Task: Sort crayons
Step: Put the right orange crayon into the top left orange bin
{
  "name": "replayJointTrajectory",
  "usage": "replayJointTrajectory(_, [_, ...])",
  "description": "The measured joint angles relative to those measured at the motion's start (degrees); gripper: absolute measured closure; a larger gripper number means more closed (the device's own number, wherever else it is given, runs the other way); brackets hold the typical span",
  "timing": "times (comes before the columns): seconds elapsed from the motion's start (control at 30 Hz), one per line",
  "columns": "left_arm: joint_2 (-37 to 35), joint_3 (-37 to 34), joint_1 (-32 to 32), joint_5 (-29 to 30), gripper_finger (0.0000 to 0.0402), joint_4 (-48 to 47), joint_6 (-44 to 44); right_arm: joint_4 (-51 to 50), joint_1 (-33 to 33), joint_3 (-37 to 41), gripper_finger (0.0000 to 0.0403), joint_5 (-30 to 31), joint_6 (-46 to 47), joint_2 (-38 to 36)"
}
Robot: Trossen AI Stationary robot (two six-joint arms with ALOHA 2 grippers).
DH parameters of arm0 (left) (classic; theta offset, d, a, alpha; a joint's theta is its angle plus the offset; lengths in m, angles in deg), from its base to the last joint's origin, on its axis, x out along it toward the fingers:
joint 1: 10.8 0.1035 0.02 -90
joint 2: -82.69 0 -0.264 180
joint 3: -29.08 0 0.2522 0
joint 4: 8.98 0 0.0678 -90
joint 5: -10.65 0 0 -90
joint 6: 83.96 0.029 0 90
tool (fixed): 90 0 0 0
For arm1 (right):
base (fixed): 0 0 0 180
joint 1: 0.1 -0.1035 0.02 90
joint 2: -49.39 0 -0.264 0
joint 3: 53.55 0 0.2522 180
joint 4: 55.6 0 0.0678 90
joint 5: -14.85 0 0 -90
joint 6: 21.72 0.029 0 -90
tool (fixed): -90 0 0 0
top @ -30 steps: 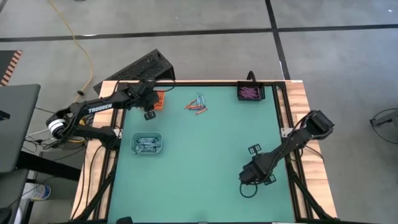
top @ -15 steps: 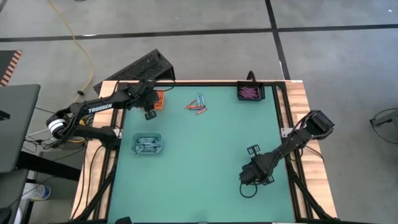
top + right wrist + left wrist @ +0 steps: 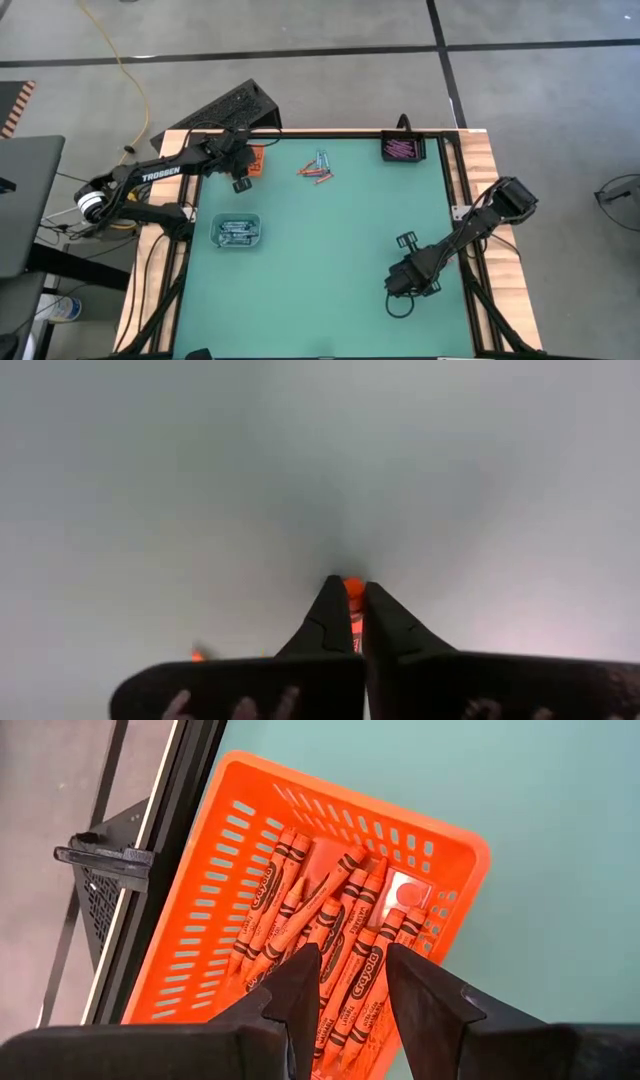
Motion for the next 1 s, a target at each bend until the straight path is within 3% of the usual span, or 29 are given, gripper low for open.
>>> replayJointTrajectory(0.37, [0.0, 0.0, 0.0, 0.0, 0.0294, 0.0, 0.0, -0.5, 0.0, -0.1, 0.0402, 1.1, 0.0, 0.0])
replayJointTrajectory(1.0, [0.0, 0.0, 0.0, 0.0, 0.0294, 0.0, 0.0, -5.5, 3.7, -9.8, 0.0403, 15.4, 0.0, 0.2])
